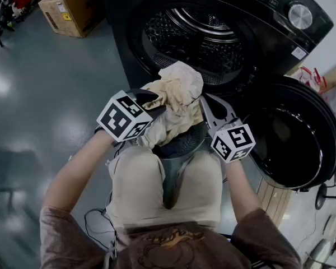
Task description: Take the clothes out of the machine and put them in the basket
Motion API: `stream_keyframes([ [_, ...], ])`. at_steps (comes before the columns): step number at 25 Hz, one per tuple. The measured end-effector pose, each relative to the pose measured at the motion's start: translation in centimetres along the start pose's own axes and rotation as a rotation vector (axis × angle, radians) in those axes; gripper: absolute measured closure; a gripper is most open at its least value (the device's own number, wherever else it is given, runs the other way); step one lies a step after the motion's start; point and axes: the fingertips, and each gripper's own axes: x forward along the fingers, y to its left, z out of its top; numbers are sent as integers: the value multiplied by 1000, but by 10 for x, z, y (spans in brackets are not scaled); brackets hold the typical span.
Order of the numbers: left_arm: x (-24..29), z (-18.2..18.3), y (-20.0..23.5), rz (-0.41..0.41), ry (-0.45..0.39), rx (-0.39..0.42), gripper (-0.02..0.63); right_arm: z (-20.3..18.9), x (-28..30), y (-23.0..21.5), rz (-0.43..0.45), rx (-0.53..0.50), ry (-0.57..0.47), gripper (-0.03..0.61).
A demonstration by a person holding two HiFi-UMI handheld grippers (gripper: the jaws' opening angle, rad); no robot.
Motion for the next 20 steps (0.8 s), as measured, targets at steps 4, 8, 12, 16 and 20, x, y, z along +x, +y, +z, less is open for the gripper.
stream_keyframes([
  [4,5,10,6,-6,-62,-53,433,-3,2,0,-7,8,3,581],
  [8,13,17,13,-29,-74,-82,428,-5,2,-3,-21,30,25,581],
  [12,8,42,18,-47,-80,-79,430,8,3,-9,-45,74,66,581],
  [16,-23,86,21,-70,-106,-95,430,57,1,1,-49,121,110,581],
  [20,-73,143,15,-107,-125,-115,416,134,-8,9,-48,142,149,581],
])
